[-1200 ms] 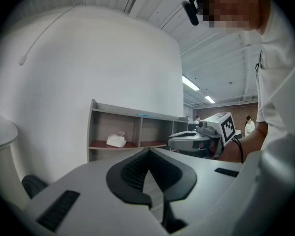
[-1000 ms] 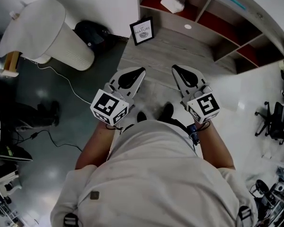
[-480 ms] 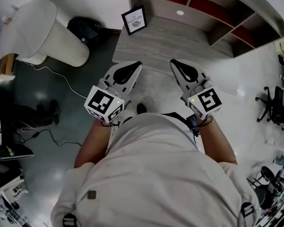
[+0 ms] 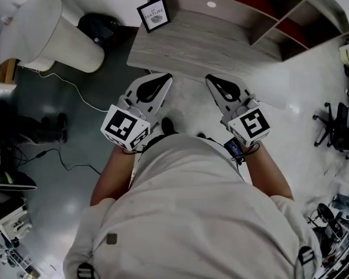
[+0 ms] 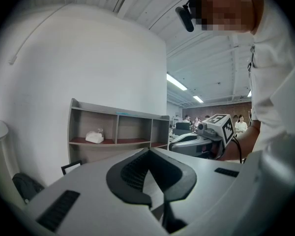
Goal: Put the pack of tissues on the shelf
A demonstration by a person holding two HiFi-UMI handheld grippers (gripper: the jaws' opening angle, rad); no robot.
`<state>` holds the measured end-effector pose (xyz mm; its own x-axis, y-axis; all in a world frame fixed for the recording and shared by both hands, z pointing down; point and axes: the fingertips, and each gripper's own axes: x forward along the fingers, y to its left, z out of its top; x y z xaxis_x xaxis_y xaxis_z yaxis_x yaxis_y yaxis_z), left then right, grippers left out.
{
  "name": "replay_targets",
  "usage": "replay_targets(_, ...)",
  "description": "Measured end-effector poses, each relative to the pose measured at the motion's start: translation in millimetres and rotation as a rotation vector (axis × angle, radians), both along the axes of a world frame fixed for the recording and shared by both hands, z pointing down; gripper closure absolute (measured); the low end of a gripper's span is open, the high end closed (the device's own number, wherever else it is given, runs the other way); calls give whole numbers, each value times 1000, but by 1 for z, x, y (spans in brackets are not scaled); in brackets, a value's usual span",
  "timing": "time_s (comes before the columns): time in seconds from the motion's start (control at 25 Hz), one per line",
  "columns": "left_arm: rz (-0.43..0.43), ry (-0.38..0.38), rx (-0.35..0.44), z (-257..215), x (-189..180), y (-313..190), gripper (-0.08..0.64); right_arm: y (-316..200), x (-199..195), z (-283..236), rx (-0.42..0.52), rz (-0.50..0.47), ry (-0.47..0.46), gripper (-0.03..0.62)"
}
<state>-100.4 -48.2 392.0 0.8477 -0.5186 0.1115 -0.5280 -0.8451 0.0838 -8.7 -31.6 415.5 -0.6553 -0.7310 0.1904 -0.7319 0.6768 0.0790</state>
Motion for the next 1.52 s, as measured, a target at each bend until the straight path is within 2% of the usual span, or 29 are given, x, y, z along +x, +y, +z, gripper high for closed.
replay_targets(0.72, -39, -37, 20, 2, 106, 113, 544, 118, 98, 4, -66, -9, -39, 572)
replay_targets(1.12, -75, -17, 42, -1, 121, 156, 545, 167, 118, 8, -48, -4, -22, 572)
replay_targets(1.52, -88, 2, 44, -2, 114, 179, 545, 189, 109, 5, -36, -9, -9, 572)
